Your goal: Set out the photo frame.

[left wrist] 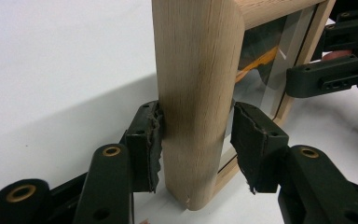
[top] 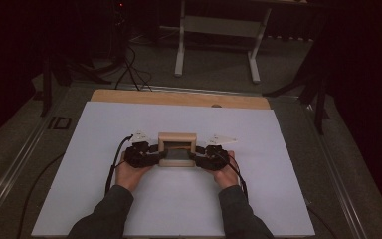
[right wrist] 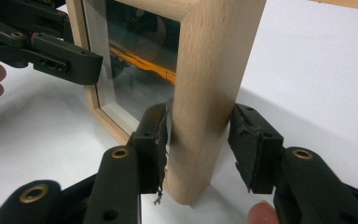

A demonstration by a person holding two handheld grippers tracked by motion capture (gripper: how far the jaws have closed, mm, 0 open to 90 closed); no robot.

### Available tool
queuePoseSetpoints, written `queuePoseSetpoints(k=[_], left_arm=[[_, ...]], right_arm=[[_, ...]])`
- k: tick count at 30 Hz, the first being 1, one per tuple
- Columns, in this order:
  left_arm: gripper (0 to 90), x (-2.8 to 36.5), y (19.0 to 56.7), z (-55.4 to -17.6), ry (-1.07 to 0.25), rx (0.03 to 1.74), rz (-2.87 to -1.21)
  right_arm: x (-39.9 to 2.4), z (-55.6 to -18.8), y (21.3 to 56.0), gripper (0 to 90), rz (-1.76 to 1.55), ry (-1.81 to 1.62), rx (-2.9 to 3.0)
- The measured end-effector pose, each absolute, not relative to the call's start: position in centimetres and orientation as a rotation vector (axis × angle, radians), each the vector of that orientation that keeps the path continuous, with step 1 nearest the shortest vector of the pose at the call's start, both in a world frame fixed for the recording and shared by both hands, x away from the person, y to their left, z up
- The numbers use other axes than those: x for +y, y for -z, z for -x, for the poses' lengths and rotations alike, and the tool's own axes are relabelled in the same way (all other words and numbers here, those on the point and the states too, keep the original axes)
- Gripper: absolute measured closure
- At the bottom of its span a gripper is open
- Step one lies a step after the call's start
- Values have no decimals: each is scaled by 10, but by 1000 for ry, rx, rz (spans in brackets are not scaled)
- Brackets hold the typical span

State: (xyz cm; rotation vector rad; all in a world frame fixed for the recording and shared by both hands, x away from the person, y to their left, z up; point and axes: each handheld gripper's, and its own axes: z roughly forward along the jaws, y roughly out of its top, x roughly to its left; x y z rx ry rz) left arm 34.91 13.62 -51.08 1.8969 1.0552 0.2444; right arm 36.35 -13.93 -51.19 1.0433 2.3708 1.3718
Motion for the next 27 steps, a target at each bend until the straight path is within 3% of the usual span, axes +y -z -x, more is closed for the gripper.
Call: queuePoseSetpoints(k=[22,27], left_arm=[[479,130,518,-351,-144,1095,-1909],[412,128,518,-351,-153,1106,-1905]], right_arm=[[-147,-360,513,582,-1064,-1373,2381],[-146,-359,513,492,-1052,-1367,2382]])
